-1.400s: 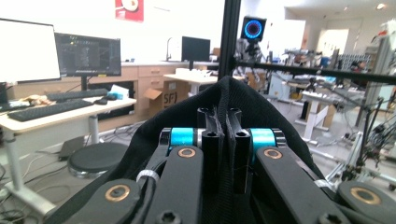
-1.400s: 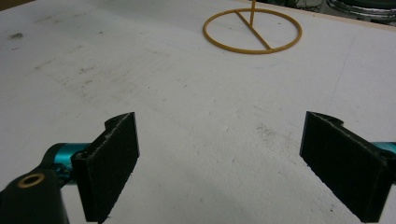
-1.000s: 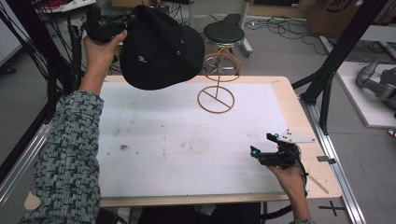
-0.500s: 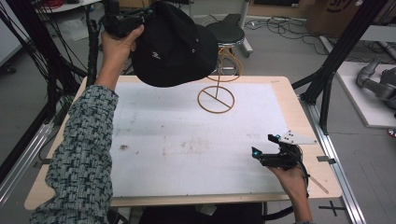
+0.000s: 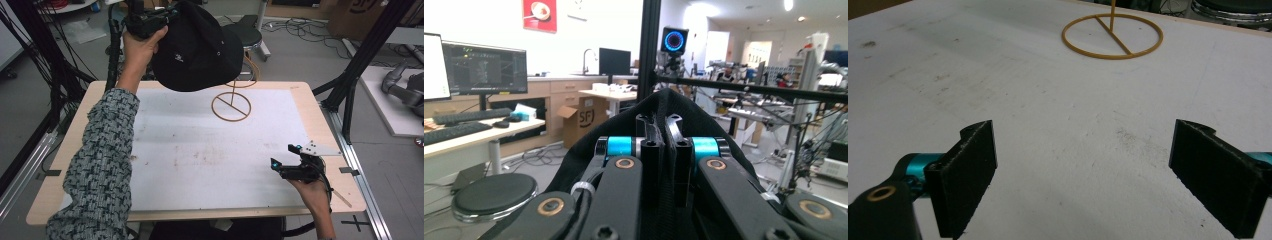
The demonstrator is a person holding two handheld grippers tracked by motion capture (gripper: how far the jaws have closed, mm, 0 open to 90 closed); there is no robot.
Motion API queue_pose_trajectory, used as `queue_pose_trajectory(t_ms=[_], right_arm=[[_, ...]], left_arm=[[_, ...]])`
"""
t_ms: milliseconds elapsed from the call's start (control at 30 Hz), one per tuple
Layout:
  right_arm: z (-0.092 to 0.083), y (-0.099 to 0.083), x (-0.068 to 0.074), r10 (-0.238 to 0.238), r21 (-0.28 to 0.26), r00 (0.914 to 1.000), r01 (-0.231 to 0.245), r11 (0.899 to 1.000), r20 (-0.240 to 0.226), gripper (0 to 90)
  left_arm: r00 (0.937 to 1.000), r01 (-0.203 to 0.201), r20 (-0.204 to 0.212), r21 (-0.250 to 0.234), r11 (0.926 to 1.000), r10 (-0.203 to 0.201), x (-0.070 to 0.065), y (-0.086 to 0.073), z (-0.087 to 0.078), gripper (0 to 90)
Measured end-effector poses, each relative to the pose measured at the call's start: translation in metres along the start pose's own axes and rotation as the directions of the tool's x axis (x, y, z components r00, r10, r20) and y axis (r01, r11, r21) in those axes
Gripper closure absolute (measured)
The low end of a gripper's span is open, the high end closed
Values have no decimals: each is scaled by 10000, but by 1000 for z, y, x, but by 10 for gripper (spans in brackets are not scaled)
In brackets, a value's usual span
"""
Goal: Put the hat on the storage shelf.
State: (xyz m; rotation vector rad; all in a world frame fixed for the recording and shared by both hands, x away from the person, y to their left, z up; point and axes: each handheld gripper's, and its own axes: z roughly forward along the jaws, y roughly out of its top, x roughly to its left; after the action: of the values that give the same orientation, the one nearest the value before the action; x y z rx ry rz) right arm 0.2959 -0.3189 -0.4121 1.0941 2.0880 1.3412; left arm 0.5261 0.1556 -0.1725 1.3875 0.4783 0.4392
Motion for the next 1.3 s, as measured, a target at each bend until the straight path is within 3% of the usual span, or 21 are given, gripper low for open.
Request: queue_pose_trajectory(t_ms=[667,1300], right_arm=[[1,1,0,8,-70,9999,-8,10000,-103,116],[-2,2,-1,63,-193,9998,-67,9998,-181,116]], left_arm=[[9996,270,118,223,9994,-272,-11,-22,43,872],[9991,2,423,999,9950,-44,-27,-45,85,872]])
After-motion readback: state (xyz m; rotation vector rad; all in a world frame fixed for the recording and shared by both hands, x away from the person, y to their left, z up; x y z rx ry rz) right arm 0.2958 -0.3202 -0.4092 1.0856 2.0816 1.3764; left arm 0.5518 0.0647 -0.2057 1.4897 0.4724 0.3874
